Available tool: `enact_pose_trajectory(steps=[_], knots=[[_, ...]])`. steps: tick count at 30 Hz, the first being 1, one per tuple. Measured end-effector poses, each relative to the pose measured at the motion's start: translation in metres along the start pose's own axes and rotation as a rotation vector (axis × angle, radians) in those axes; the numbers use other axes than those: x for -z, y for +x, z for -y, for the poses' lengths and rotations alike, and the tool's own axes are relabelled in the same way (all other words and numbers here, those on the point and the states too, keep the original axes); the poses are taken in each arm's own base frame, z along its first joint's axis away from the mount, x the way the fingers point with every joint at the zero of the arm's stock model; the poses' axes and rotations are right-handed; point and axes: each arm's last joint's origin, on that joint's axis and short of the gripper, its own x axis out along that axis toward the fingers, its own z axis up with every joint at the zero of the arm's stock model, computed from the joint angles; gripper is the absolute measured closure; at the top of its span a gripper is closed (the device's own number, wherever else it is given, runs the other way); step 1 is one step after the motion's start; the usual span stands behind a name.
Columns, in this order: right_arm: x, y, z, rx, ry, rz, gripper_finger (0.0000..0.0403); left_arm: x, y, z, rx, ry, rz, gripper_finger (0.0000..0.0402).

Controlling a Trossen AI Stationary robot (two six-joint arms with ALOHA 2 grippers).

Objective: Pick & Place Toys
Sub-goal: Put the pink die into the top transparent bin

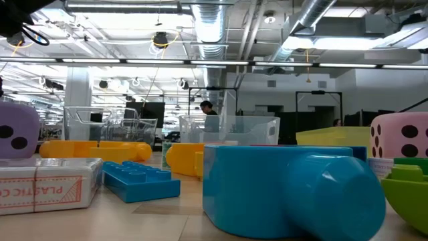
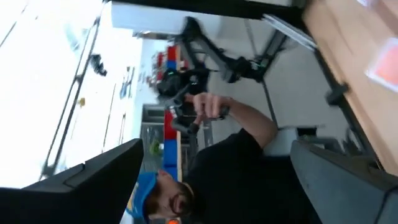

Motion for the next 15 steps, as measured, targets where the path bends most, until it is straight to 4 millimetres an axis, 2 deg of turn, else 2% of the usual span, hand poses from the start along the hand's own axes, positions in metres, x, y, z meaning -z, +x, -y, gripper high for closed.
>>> enact_pose_trajectory(steps=[6, 13, 15], knots=[[-0.0018, -0.0005, -0.0004, -0.003, -0.096, 0.018, 0.0004, 0.0001, 0.0, 0.0001, 0.001, 0.0, -0.001, 0.0024], [-0.0018, -0.0004, -0.0004, -0.001, -0.097, 0.023, 0.0005, 0.0002, 0.0, 0.0002, 0.002, -0.014, -0.002, 0.0024], [-0.0034, -0.0005, -0.0001, 0.013, -0.104, 0.084, 0.0005, 0.0002, 0.0, 0.0001, 0.001, -0.03, -0.002, 0.0024]])
